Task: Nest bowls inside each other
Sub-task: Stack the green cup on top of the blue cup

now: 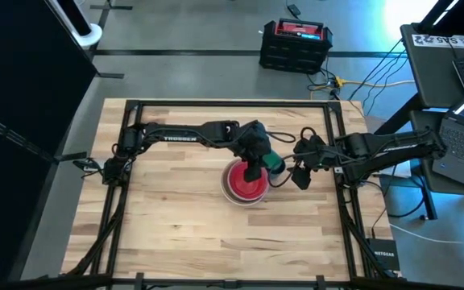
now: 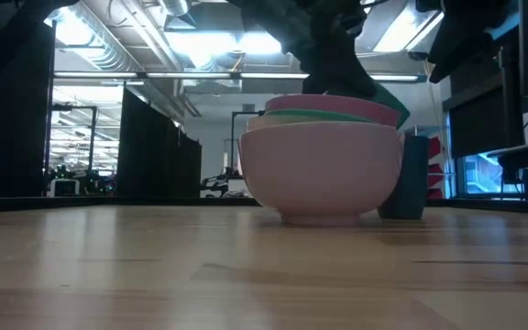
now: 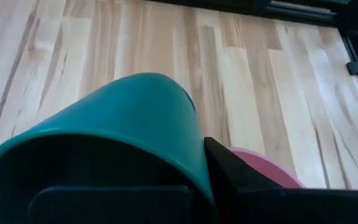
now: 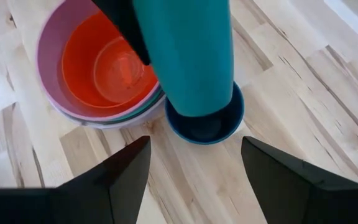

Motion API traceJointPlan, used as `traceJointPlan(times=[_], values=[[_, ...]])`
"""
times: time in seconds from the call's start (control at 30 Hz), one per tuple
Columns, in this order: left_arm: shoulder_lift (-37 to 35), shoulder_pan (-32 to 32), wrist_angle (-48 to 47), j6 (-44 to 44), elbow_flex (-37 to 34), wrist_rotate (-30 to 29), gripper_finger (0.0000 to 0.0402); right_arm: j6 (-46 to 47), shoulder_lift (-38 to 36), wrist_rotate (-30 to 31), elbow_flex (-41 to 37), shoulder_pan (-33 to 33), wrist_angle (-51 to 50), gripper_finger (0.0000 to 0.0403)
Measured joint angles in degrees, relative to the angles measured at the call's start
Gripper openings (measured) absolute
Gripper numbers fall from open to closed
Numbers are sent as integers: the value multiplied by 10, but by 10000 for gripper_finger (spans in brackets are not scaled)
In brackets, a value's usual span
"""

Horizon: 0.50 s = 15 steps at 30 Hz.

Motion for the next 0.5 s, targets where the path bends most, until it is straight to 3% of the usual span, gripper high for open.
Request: traceJointPlan(times=[0.3,0.5], values=[[0,2,-9,12,0,0,0,0,0,1,0,0,0,237],[0,2,-15,12,0,-1,31,0,0,2,0,0,0,237]])
